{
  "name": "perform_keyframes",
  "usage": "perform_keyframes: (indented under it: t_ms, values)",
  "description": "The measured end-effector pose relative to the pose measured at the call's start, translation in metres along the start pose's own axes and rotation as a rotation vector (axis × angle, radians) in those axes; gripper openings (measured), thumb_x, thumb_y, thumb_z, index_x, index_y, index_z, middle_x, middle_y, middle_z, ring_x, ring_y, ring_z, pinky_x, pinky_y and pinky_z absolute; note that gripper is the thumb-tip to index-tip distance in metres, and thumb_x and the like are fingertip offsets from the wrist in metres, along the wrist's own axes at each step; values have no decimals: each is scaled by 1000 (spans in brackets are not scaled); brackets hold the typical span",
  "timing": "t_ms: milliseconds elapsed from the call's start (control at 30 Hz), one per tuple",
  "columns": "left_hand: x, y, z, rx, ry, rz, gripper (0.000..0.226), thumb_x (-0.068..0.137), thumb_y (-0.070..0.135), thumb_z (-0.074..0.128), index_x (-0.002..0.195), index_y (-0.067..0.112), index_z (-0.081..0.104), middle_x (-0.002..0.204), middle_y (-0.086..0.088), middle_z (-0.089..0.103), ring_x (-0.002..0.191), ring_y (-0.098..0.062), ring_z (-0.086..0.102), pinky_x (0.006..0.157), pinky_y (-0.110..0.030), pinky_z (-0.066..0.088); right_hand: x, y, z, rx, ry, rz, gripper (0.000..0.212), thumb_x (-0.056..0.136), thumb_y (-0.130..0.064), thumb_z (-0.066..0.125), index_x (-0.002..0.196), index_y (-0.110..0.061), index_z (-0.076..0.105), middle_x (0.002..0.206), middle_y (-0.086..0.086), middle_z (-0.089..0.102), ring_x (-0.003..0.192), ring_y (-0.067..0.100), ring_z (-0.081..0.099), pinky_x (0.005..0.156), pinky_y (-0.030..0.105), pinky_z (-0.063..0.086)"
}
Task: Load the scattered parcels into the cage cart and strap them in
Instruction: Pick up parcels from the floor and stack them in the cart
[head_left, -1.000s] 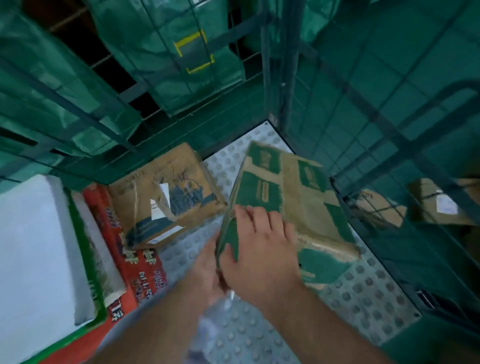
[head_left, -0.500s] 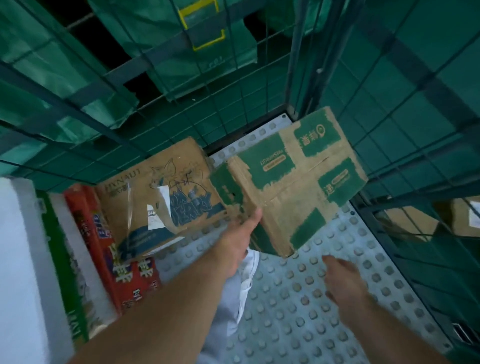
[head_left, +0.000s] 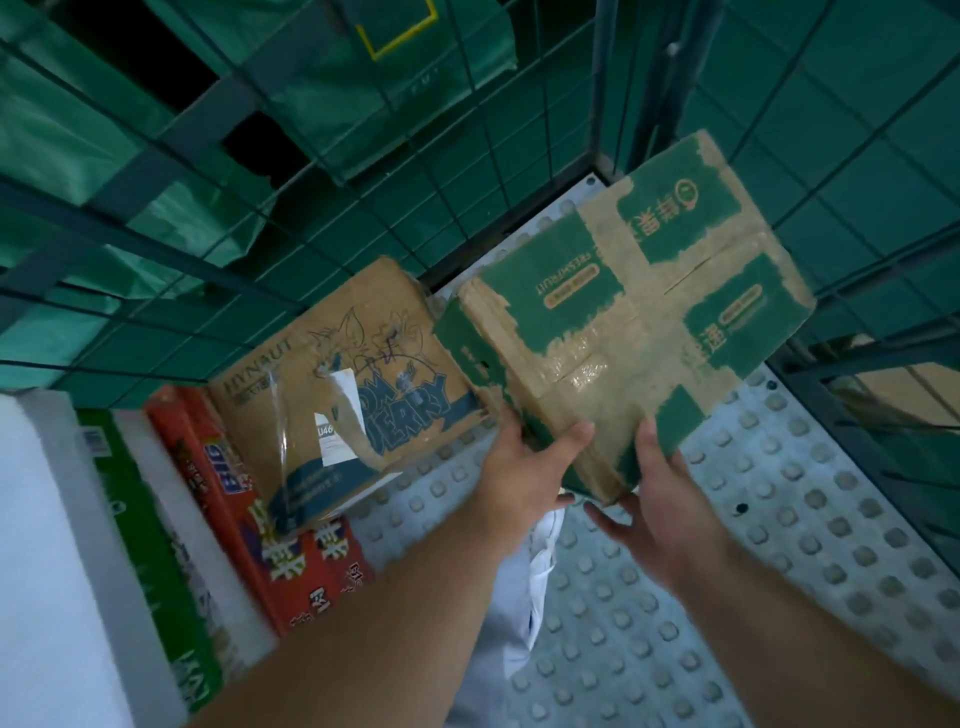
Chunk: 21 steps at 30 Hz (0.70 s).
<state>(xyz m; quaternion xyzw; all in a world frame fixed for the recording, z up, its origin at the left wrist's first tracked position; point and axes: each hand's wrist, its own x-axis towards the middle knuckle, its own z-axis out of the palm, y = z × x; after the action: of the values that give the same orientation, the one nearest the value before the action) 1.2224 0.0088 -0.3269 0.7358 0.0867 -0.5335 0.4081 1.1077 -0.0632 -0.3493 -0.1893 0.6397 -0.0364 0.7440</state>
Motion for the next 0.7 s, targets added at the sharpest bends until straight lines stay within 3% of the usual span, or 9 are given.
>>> perform_keyframes:
  t_ms: [67, 167, 267, 333, 433, 500, 567, 633, 700]
  values:
    - [2, -13, -10, -10, 21, 9, 39, 97, 28, 69, 133, 40, 59, 119, 16, 72, 95, -3, 72, 79, -44, 64, -14, 23, 2, -92, -15, -69, 36, 107, -41, 48, 142, -45, 46, 126, -14, 67, 110, 16, 69, 89, 44, 55]
    - [7, -19, -21, 211, 107, -97, 25, 104, 24, 52, 117, 37, 68, 112, 6, 75, 105, -19, 72, 85, -47, 63, -19, 46, 6, -204, -107, -100, 51, 107, -40, 46, 150, -62, 28, 133, -22, 61, 115, 5, 64, 85, 34, 52]
    - [18, -11, -19, 246, 144, -223, 26, 104, 27, 53, 129, 21, 59, 118, -3, 63, 102, -19, 63, 86, -33, 56, 0, 34, 11, -255, -129, -56, 52, 107, -37, 49, 156, -45, 32, 140, -13, 55, 115, 11, 63, 87, 34, 53]
    - [23, -3, -12, 271, 103, -228, 39, 102, 33, 53, 133, 11, 58, 107, -1, 61, 90, -17, 61, 82, -40, 57, 19, 13, 6, -225, -47, -55, 55, 107, -36, 49, 159, -34, 31, 146, -4, 52, 115, 19, 62, 92, 38, 53]
    - [23, 3, -6, 318, 81, -340, 52, 96, 54, 57, 133, 17, 59, 113, -1, 68, 97, -20, 67, 83, -43, 61, 44, -22, -12, -174, 82, -84, 51, 106, -39, 49, 154, -28, 38, 149, 0, 51, 110, 19, 62, 83, 34, 53]
    - [24, 6, 3, 233, 21, -435, 64, 97, 62, 53, 142, 16, 52, 116, -4, 71, 97, -24, 71, 85, -43, 61, 58, -47, -25, -197, 140, -109, 56, 104, -43, 50, 156, -31, 35, 147, 0, 51, 111, 18, 61, 81, 34, 53]
    - [26, 9, 13, -22, -65, -530, 76, 98, 63, 51, 153, 12, 38, 124, -15, 69, 101, -35, 72, 95, -51, 57, 73, -71, -36, -187, 215, -109, 60, 105, -42, 49, 160, -32, 27, 150, 0, 48, 118, 18, 59, 95, 38, 54]
    - [28, 11, 26, -264, -71, -558, 69, 102, 53, 52, 158, 21, 29, 131, -25, 62, 106, -42, 68, 100, -55, 54, 85, -86, -39, -201, 230, -105, 57, 105, -42, 47, 158, -29, 32, 145, -1, 50, 119, 19, 57, 104, 41, 51]
    - [33, 11, 36, -347, 1, -565, 61, 102, 42, 55, 156, 21, 34, 131, -26, 59, 111, -42, 65, 102, -55, 52, 89, -91, -28, -298, 214, -115, 54, 102, -44, 49, 153, -29, 39, 132, -2, 57, 113, 20, 59, 104, 45, 51]
